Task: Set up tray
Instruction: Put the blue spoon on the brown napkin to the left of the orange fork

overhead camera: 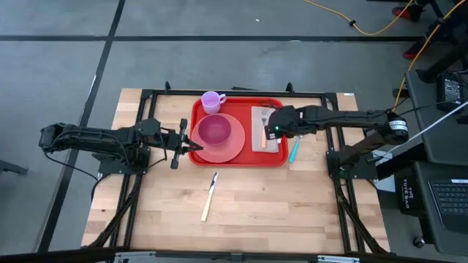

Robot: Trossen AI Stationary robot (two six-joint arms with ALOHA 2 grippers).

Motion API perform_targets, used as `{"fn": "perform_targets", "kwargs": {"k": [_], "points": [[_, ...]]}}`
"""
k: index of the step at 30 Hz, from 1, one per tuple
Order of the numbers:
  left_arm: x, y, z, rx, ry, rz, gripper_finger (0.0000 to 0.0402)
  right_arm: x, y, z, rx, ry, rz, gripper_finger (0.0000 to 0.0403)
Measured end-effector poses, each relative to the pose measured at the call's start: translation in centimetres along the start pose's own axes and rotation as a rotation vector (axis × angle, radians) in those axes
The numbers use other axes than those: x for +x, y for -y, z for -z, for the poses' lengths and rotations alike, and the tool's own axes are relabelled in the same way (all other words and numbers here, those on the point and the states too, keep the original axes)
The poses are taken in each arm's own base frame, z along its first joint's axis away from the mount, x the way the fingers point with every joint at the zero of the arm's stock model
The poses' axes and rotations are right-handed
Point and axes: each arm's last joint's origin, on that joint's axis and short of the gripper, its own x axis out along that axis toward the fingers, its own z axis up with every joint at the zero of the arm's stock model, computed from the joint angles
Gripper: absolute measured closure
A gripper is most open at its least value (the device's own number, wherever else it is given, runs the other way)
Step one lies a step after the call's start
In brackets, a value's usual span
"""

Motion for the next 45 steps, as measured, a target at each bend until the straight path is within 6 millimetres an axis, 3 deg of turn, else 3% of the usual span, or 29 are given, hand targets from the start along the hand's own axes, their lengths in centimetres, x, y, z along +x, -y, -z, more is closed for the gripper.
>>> {"fn": "perform_targets", "kwargs": {"k": [7,15,30,35,41,45], "points": [[0.0,0.0,0.0,0.000,0.000,0.000,0.0398,-1.0,-0.3,2.8,-0.015,-0.022,0.031,0.0240],[0.0,0.0,0.0,0.000,0.000,0.000,0.0398,-2.1,1.0,5.3,0.164,-0.025,0.191,0.0240],[0.0,0.0,0.0,-0.082,0.000,0.000,0.0398,-1.9,1.7,5.0,0.348,0.000,0.260,0.0240],[0.0,0.2,0.3,-0.131,-0.026,0.038,0.0398,0.0,2.2,5.5,0.391,-0.048,0.283,0.0240],[0.0,0.5,0.4,-0.038,-0.023,0.142,0.0398,3.8,3.1,7.1,0.401,-0.085,0.257,0.0240],[0.0,0.5,0.4,-0.127,-0.027,0.141,0.0398,5.9,4.1,7.7,0.400,-0.113,0.254,0.0240]]}}
